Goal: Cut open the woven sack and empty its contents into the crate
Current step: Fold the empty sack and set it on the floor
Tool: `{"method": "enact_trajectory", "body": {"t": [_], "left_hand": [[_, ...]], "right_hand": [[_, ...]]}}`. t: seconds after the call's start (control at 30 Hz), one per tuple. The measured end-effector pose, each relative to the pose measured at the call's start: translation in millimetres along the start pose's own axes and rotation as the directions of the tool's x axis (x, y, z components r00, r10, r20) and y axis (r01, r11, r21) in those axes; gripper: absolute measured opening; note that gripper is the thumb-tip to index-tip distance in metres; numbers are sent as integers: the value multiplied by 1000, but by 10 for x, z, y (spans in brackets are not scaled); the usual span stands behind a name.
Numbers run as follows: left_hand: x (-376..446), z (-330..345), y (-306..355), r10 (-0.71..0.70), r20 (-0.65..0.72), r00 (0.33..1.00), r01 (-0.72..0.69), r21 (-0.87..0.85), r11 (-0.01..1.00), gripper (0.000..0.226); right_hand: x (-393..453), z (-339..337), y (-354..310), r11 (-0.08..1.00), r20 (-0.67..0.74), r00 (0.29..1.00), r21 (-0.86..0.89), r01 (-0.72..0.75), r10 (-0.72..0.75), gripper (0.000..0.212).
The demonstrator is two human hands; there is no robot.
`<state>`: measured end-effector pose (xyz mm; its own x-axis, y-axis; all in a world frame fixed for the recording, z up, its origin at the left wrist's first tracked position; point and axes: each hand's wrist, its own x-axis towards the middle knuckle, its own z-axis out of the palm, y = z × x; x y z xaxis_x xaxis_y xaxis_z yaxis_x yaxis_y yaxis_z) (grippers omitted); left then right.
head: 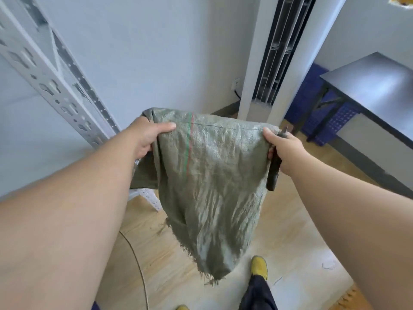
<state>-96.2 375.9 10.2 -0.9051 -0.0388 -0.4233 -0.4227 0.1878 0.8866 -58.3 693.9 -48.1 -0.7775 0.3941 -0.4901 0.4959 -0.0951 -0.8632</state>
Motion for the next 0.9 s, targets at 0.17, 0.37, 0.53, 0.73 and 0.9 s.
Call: {"method": "enact_trajectory", "body": {"t": [0.17,0.37,0.53,0.73,0.9], "left_hand": [[283,319,51,-22,79,997,24,-29,999,37],[587,562,73,-79,-14,997,80,182,980,60],[759,626,3,-154,133,979,147,59,987,86],[994,620,-4,-154,40,987,159,-227,961,57],[1210,619,48,-121,-77,990,113,-97,989,42]], "right_hand": [[423,-138,-138,957,178,980,-287,-40,95,23],[956,-300,-388,951,122,989,-306,-48,89,25],[1253,-161,-517,989,139,985,-125,-81,98,28],[1471,-14,-494,895,117,988,-445,-37,99,55],[1641,-7,-405,924,-80,996,-383,-2,-31,37]]}}
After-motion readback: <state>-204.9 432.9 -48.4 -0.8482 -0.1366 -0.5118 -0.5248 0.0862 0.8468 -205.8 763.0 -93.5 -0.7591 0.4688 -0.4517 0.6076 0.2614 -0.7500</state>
